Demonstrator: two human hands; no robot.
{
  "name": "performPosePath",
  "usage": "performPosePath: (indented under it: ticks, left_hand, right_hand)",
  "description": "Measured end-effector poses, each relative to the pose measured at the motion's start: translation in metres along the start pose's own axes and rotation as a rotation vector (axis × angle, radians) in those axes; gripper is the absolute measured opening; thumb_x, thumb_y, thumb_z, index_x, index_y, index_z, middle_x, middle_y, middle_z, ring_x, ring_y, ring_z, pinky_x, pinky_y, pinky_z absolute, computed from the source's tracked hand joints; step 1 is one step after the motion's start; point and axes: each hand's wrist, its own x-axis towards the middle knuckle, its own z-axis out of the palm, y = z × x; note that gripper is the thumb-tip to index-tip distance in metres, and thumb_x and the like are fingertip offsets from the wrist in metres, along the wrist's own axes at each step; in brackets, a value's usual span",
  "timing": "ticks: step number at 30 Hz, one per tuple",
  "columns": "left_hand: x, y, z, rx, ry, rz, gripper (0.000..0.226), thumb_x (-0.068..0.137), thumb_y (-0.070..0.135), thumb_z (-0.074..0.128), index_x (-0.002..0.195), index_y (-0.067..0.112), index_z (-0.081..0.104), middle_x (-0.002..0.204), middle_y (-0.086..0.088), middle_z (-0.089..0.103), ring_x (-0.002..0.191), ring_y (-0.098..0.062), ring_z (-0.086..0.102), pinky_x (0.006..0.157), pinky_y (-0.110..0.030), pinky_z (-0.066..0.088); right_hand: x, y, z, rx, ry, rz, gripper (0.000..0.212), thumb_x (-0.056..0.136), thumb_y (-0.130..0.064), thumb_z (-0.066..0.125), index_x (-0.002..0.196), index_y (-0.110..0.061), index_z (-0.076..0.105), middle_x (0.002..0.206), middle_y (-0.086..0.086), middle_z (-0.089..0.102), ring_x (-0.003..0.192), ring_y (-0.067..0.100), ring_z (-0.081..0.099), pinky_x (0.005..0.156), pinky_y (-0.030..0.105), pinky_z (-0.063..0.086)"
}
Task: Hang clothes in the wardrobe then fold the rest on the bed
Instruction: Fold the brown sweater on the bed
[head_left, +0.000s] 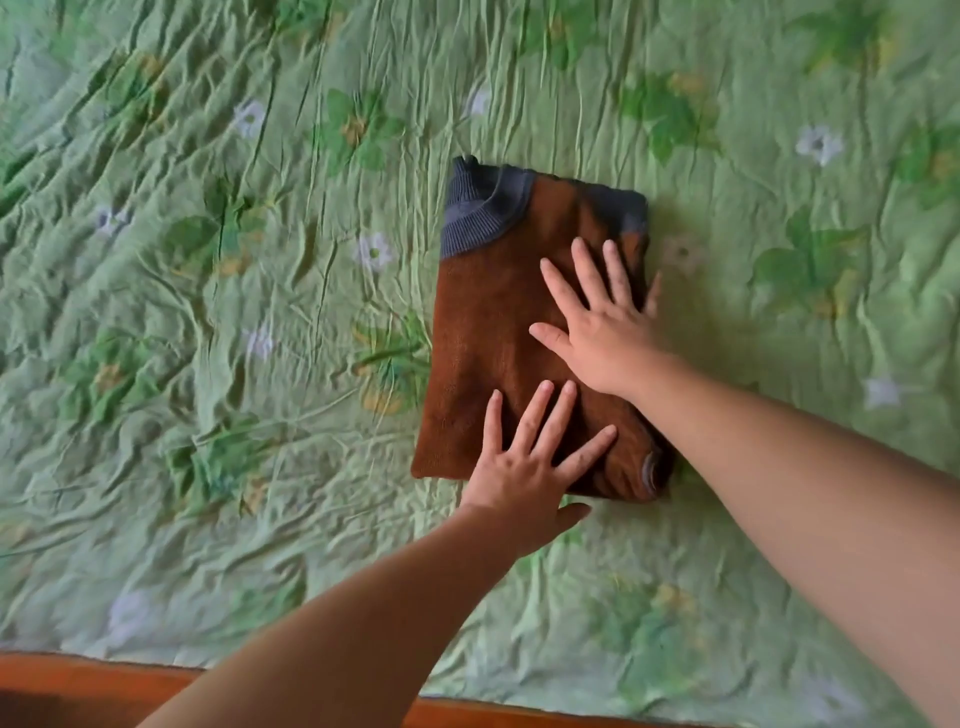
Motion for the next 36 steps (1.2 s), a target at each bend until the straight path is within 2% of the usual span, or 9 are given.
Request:
performPosePath:
  ticks: [5, 9, 13, 16, 20, 23, 27, 33, 36]
  left_hand:
    - [0.013, 0.000, 0.007, 0.023, -0.033, -0.011, 0.092, 0.087, 0.074, 0.046, 0.157, 0.045, -0.007, 0.166, -0.014, -0.020, 0.153, -0.036, -0.016, 0.111, -0.075, 0.000]
    - [-0.011, -0.001, -0.011, -0.149, 0.149, -0.102, 0.068, 0.096, 0.064, 0.041, 0.156, 0.038, 0.025, 0.167, -0.011, 0.010, 0.154, -0.034, 0.009, 0.119, -0.064, 0.011]
    - [-0.059, 0.002, -0.006, -0.618, 0.345, -0.468, 0.030, 0.093, 0.054, 0.053, 0.111, 0.031, 0.055, 0.104, 0.015, 0.051, 0.094, -0.006, 0.053, 0.079, -0.020, 0.043]
    - [-0.063, 0.011, -0.006, -1.179, 0.217, -0.926, 0.037, 0.088, 0.060, 0.059, 0.081, 0.024, 0.058, 0.066, 0.010, 0.060, 0.063, -0.008, 0.057, 0.058, -0.022, 0.048]
    - [-0.039, 0.019, -0.013, -1.938, 0.085, -1.220, 0.053, 0.088, 0.056, 0.069, 0.102, 0.006, 0.061, 0.085, -0.007, 0.067, 0.074, -0.021, 0.066, 0.068, -0.033, 0.059]
    - [-0.024, 0.021, -0.018, -2.189, 0.236, -1.247, 0.047, 0.088, 0.045, 0.073, 0.127, 0.024, 0.055, 0.117, 0.003, 0.071, 0.104, -0.016, 0.069, 0.086, -0.032, 0.058]
    - [-0.018, 0.021, -0.028, -2.187, 0.378, -1.312, 0.042, 0.093, 0.020, 0.071, 0.130, 0.028, 0.051, 0.126, 0.002, 0.066, 0.116, -0.019, 0.064, 0.103, -0.048, 0.051]
    - [-0.046, -0.043, -0.066, -1.949, 0.698, -1.155, 0.024, 0.094, 0.014, 0.062, 0.110, 0.032, 0.061, 0.106, -0.003, 0.074, 0.098, -0.021, 0.071, 0.087, -0.049, 0.059]
    - [-0.067, -0.099, -0.091, -1.759, 0.654, -0.960, 0.024, 0.096, 0.017, 0.063, 0.113, 0.033, 0.059, 0.105, -0.013, 0.073, 0.090, -0.025, 0.072, 0.072, -0.040, 0.061]
  right_hand:
    - [0.015, 0.017, 0.020, 0.054, -0.026, -0.005, 0.083, 0.084, -0.086, -0.002, 0.155, -0.046, -0.015, 0.166, -0.011, -0.025, 0.153, 0.024, -0.025, 0.115, 0.072, 0.006]
    - [0.023, 0.023, -0.006, 0.069, 0.130, -0.041, 0.076, 0.089, -0.082, 0.017, 0.150, -0.038, 0.030, 0.161, 0.001, 0.020, 0.152, 0.032, 0.014, 0.116, 0.073, 0.010]
    - [0.070, 0.031, -0.047, 0.046, 0.157, -0.002, 0.085, 0.077, -0.090, 0.030, 0.137, -0.030, 0.038, 0.150, 0.012, 0.033, 0.141, 0.039, 0.033, 0.117, 0.068, 0.018]
    - [0.108, 0.016, -0.066, 0.068, -0.071, 0.003, 0.114, 0.063, -0.100, 0.037, 0.152, -0.033, 0.014, 0.160, 0.013, 0.031, 0.145, 0.037, 0.034, 0.117, 0.064, 0.024]
    - [0.132, 0.005, -0.073, 0.102, -0.165, 0.022, 0.128, 0.054, -0.094, 0.064, 0.155, -0.035, 0.012, 0.161, 0.017, 0.029, 0.144, 0.040, 0.036, 0.115, 0.059, 0.033]
    - [0.143, 0.002, -0.081, 0.204, -0.178, 0.079, 0.117, 0.056, -0.074, 0.083, 0.149, -0.021, 0.034, 0.150, 0.015, 0.047, 0.133, 0.036, 0.050, 0.106, 0.044, 0.042]
    - [0.137, 0.004, -0.094, 0.311, -0.308, 0.169, 0.088, 0.063, -0.053, 0.090, 0.129, -0.006, 0.055, 0.117, 0.010, 0.059, 0.102, 0.031, 0.056, 0.087, 0.037, 0.044]
    - [0.061, 0.025, -0.105, 0.723, -0.215, 0.314, 0.074, 0.071, -0.040, 0.088, 0.130, -0.007, 0.058, 0.124, 0.010, 0.064, 0.107, 0.029, 0.063, 0.095, 0.038, 0.050]
    - [-0.009, 0.041, -0.086, 1.107, -0.151, 0.463, 0.050, 0.074, -0.028, 0.086, 0.116, -0.010, 0.067, 0.110, 0.010, 0.075, 0.097, 0.027, 0.072, 0.095, 0.044, 0.057]
